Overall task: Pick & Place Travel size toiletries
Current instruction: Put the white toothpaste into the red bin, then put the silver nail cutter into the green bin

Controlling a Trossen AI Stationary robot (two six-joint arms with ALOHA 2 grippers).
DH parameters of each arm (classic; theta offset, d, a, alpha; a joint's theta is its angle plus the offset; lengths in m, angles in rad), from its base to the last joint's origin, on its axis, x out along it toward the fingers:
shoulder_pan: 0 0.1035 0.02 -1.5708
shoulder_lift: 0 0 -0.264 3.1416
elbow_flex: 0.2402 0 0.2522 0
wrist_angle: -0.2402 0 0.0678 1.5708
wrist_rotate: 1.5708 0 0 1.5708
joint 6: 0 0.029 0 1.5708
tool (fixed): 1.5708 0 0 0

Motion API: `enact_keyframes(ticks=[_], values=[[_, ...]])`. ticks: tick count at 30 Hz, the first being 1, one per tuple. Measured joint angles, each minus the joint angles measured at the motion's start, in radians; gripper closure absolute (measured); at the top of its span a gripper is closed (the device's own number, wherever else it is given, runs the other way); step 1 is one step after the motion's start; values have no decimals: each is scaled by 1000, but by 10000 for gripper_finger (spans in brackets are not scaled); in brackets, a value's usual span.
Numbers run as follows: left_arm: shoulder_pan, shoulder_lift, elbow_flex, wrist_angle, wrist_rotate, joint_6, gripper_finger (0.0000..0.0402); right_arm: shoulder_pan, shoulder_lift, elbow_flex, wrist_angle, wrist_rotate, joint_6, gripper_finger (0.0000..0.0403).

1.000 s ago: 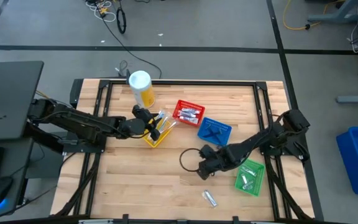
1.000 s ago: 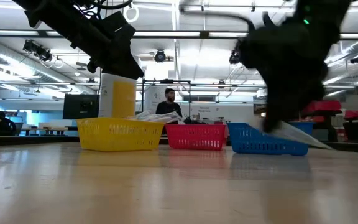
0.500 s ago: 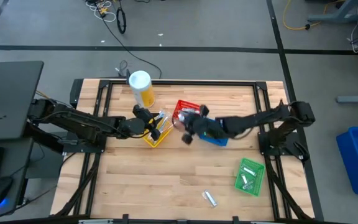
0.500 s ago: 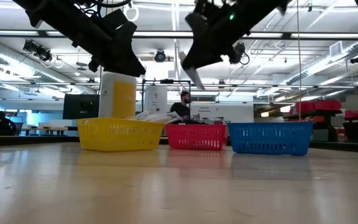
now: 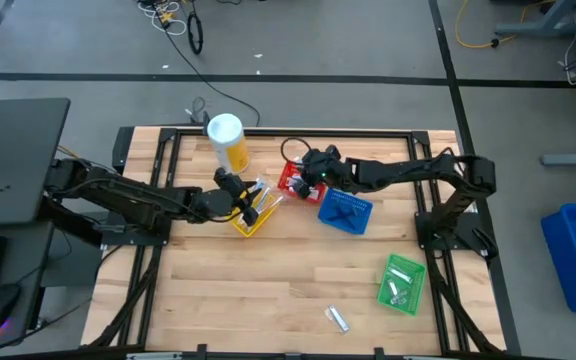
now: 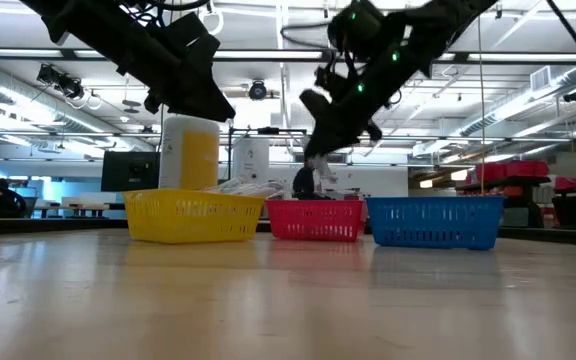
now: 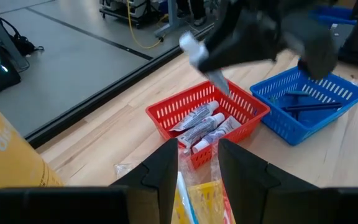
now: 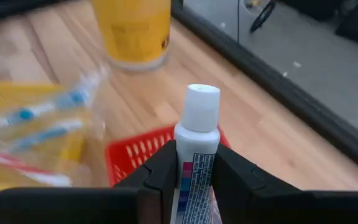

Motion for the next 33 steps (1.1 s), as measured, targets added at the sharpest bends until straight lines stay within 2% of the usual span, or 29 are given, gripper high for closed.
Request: enact_keyframes(ticks=[11,22,27,33], values=[[0,0,0,0,0,-2,279,-32,50,-98,72,-13,-23,302],[0,0,0,0,0,-4,279,-27,40,-98,81,-14,-62,216],[0,0,0,-1,0,-4,279,46,-36,-97,8,-88,-72,192],[0,0,0,0,0,-4,279,192,-157,-97,-32,-57,-113,196]])
